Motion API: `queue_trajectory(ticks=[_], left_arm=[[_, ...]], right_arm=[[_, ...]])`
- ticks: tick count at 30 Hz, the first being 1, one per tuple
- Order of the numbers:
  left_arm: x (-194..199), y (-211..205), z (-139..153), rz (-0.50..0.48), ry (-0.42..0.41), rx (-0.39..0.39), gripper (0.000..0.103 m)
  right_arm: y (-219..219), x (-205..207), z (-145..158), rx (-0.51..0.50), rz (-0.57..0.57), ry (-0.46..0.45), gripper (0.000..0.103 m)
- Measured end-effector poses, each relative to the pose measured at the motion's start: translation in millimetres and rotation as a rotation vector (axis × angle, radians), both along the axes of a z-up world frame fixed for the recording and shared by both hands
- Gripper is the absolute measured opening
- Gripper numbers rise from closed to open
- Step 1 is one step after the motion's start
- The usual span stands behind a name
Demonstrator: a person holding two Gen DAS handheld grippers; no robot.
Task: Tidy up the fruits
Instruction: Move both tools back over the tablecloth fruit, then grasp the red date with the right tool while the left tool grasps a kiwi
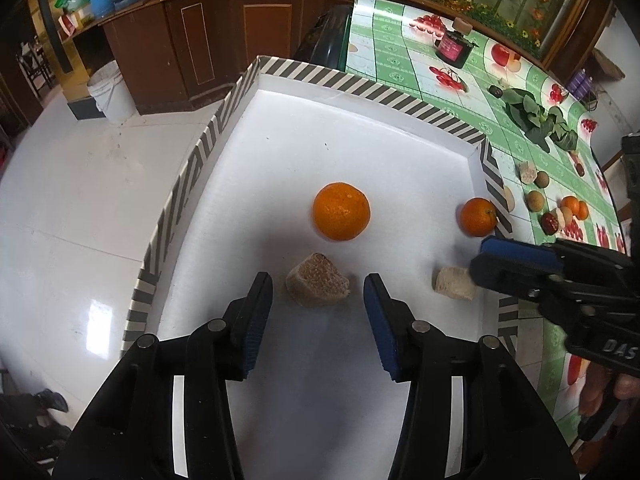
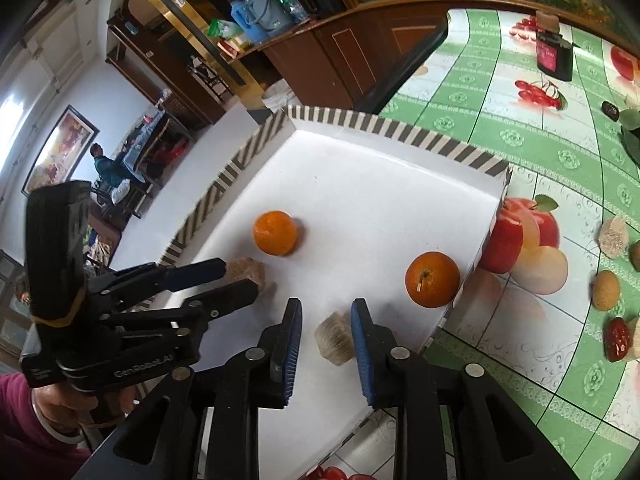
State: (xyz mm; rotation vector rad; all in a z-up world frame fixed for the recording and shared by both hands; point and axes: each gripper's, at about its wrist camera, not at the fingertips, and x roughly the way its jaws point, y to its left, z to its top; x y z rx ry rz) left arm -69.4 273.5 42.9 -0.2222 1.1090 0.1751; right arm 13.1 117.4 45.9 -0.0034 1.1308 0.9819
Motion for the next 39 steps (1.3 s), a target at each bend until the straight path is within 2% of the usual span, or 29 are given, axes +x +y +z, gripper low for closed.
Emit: queue_trajectory(ticks=[8,13,25,31,36,39], left_arm=[[1.3,-17.3,18.9,-0.016,-0.043,0.008,0.048],[9.2,-40.9,28.5,-0.058,-0.064,-0.013,0.048],[33.9,-109.2,32.0,-0.172,-0.058,-0.050,0.047],[48.8,-139.4,30.2,-0.209,-0.048,-0.048,0.047],[57.5,-148.5,30.2,-0.218,-0.042,-0.037,0.047],[62.1,-148.7,28.0,-0.214,-0.035,-0.036,0.047]], right_arm=[[-28.3,-8.1,19.3,0.041,-0.031,-0.016,0.027],[-65.8,-8.5,24.9,0.030,-0.091,-0.026,0.027],[-178.6,7.4,0.6,-0.047,-0.328,0.027,0.027],[-180.5,22.5,-8.8,-0.068,-0.299,-0.003,0.027],[-172.3,39.3,-24.5,-0.066,-0.281,0.021,0.027],[-165.8,46.3,-29.7,-0.099,-0.273,-0.008,0.027]])
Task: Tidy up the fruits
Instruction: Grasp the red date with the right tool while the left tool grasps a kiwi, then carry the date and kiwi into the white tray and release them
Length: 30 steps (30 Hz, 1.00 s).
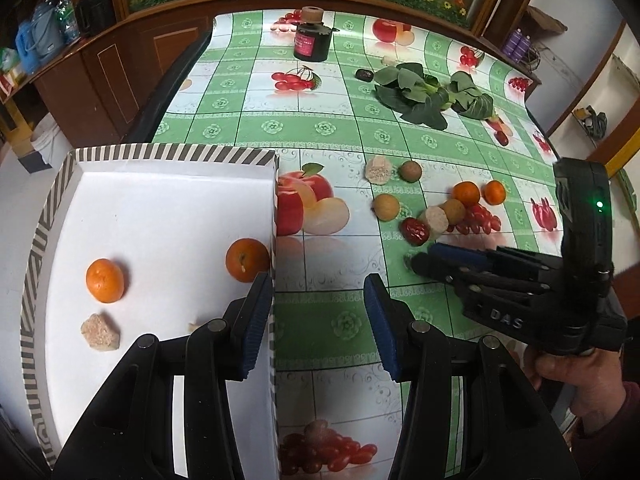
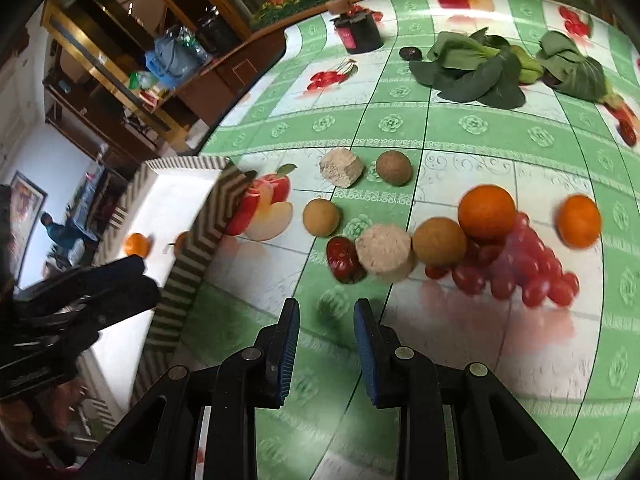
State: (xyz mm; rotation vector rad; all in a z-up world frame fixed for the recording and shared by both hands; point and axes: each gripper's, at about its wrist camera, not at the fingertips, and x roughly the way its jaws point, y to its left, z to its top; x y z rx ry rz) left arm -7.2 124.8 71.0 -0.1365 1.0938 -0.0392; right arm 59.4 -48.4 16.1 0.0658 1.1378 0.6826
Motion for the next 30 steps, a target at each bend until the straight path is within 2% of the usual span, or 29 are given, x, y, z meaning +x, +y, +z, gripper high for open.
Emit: queue_trajectory(ticks=[4,9,10,11,15,19,26,27,28,30], left_arm=[[8.2,-2.6,-5.2,-0.005,0.014,0.006,0.047],[25.0,-12.0,-11.0,-0.036,0.026,0.001,0.047],[27.9,-13.9,-11.9,-0.040,0.027,0.000,0.047],[31.6,-16.7,-12.9,-0.046,0.030,-0.002,0.047],[52.9,-29.8,-19.3,-0.083,0.042,-0.026,0.047],[72.3,-43.4,-31.2,-0.107,0.068,-0.041,0.047],[97.1,-50.2,-53.1,-0.096,0.074,-0.039,0.046],[97.9,-51.6,-51.6,-0.102,0.054,-0.028,0.039],[98.7,-53.1,-52.4,-0.112,0.055,-0.026,0.025],[98.2,-56.6,-52.8,-0.134,0.049,-0.006,0.023]], right_arm=[[5.3,11.0,2.0,-0.027,-0.009,-0.050,0.027],[13.6,15.4,2.9,-0.047,0.058,-0.092,0.027],[15.2,15.5,2.6,-0.061,0.072,-0.102,0.026],[15.3,14.6,2.6,-0.079,0.081,-0.109,0.019],[-0.3,12.0,5.0,-0.071,0.080,-0.084,0.019],[-27.3,9.6,9.1,-0.012,0.028,-0.043,0.019],[-51.0,6.4,8.2,0.031,-0.020,-0.005,0.019],[-52.6,5.1,8.7,0.038,-0.025,-0.003,0.019],[-53.1,4.7,8.6,0.041,-0.026,0.000,0.019],[-52.6,4.6,8.3,0.037,-0.025,0.005,0.019]])
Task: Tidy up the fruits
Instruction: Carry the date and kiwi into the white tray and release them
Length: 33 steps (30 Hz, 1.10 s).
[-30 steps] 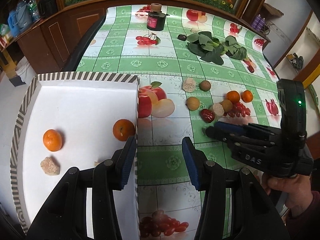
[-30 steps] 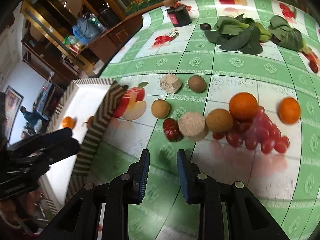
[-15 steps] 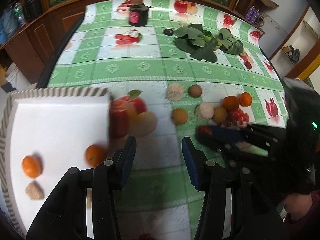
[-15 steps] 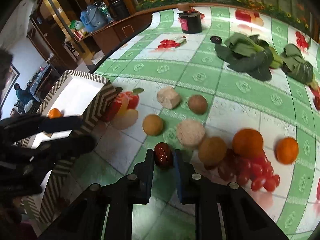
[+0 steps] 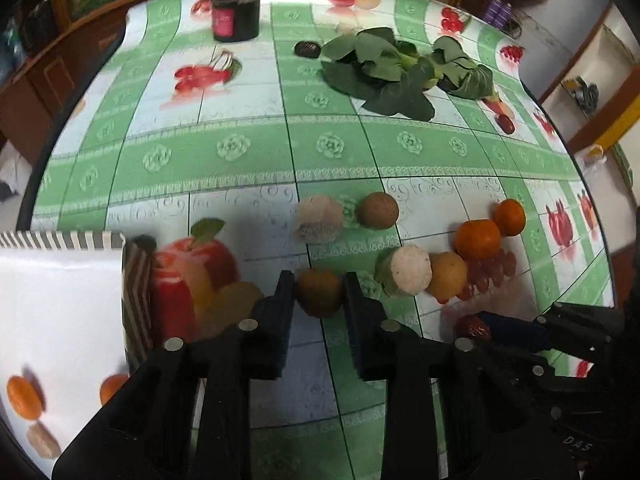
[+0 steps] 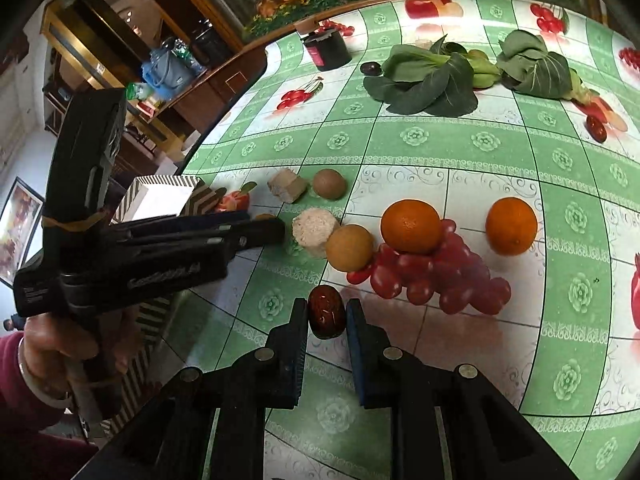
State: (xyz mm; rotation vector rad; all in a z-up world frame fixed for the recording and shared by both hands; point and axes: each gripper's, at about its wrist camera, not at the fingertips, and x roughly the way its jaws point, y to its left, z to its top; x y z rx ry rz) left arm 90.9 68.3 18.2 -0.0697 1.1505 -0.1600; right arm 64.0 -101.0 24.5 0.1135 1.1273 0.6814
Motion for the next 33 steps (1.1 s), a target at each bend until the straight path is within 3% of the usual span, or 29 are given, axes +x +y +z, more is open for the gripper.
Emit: queue_trajectory(ticks=[8,20,33], left_arm=[[-27.3,21.7,16.9,0.046,0.002,-0.034,0.023],[-111.1,92.5,66.2,0.198,-0.069,0.011,0.023],[-189.4,163.9,65.1,0.301,-0.052,0.010,0.023]], right_arm=[[12.3,-4.9,11.0,0.042,0.018,0.004,0.019],[71.6,-25.1,25.8,0.076,0.133,0.001,0.018],[156.6,-47.8,46.0,0.098,0.267,-0.033,0.018]])
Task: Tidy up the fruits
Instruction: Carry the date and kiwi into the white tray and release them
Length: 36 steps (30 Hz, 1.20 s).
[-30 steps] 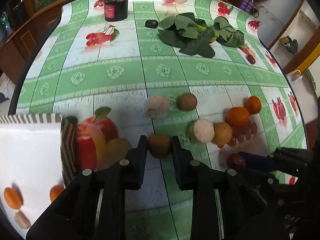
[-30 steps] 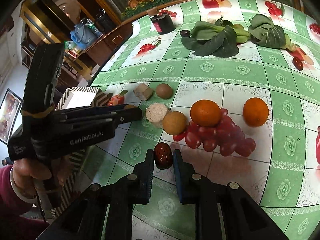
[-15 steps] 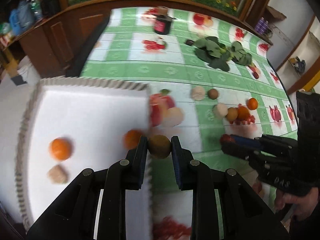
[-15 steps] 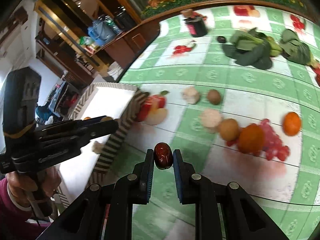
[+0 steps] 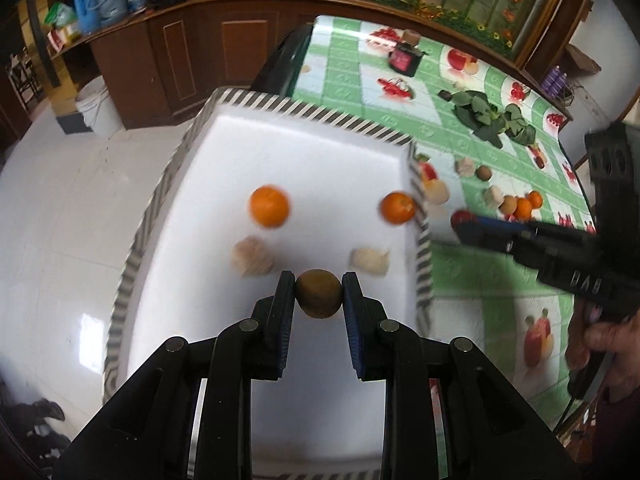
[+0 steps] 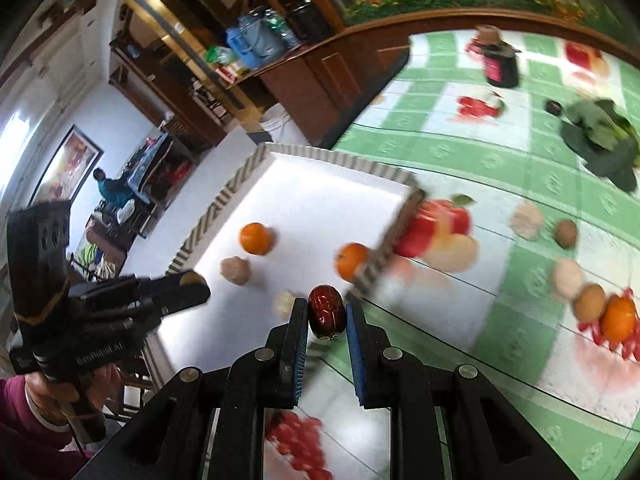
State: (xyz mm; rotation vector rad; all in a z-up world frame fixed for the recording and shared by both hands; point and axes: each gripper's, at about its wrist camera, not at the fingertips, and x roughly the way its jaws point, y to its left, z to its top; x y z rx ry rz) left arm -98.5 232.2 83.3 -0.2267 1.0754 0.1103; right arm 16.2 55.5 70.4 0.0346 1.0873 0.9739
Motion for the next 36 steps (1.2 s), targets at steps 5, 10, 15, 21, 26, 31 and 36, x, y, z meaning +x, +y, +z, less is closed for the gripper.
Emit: queue_trajectory(ticks=[5,10,15,21,26,31,36], left_arm=[[-15.5,14.3,-11.7,0.019,0.028,-0.031,0.023],[-18.4,22.2,-21.9,0.030,0.048,-0.037,0.023],[-12.9,24.9,-24.8,0.022,0.044,-0.019,0.023],[-2.7,22.3,-31.3,0.000,0.044,-0.008,0.023],[3.5,22.3,-38.4,-0.008,0.052,0.006,0.023],[11.0,25.7,-42.2,-0.001,0.056,0.012,0.023],[18.3,25.2,-44.4,-0.005,0.051,0.021,0.023]], right_arm=[[24.4,-4.6,1.7,-0.007,0.023,-0.007,0.018],[43.0,-7.1,-5.3,-0.016,0.038,0.000,0.018],[53.8,-9.7,-8.1,-0.026,0.035,-0.001,0.018],[58.8,-6.5,-9.5,-0.039,0.015,-0.007,0.018],[62.9,1.3,-15.3,-0.056,0.004,-0.004,0.018],[71.1,11.8,-23.6,-0.074,-0.001,0.000,0.018],[79.0,21.6,-31.2,-0.096,-0.004,-0.003,0.018]])
